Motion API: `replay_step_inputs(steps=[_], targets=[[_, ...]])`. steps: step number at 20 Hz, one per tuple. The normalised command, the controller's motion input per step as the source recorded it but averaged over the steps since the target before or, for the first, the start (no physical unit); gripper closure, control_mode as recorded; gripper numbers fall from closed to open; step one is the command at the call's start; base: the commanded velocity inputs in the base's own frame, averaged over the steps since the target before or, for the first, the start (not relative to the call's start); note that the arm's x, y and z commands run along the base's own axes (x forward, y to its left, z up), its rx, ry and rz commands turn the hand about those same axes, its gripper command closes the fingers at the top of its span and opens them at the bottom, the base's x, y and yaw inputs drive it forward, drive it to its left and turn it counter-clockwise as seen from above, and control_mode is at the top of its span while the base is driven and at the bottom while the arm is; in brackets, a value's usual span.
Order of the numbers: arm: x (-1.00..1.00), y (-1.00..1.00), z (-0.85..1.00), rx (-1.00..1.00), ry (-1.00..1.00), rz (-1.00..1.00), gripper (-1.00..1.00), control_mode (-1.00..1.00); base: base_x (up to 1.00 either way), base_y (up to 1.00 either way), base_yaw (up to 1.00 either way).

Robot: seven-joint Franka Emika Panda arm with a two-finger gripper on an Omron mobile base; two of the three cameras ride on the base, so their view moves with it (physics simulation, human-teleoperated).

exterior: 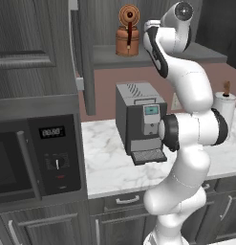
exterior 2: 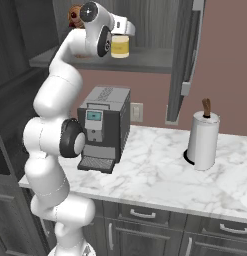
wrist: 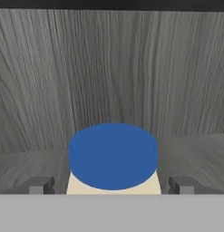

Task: The dining table condiment station is running low on mayonnaise. Refill the condiment station by opening the cabinet and taking the mayonnaise from the cabinet and placing it on the dining table.

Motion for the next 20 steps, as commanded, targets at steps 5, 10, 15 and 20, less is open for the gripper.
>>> replay_step_inputs(steps=[5,10,15,20], targets=[[0.13,-0.07,0.0,0.0,0.0,0.0,-1.0,-1.0,0.0,0.0,0.0],[0.13,-0.01,0.0,0.0,0.0,0.0,-1.0,-1.0,0.0,0.0,0.0],[0.07,0.0,0.0,0.0,0.0,0.0,1.0,-1.0,0.0,0.0,0.0],[0.0,0.0,0.0,0.0,0.0,0.0,1.0,-1.0,0.0,0.0,0.0]])
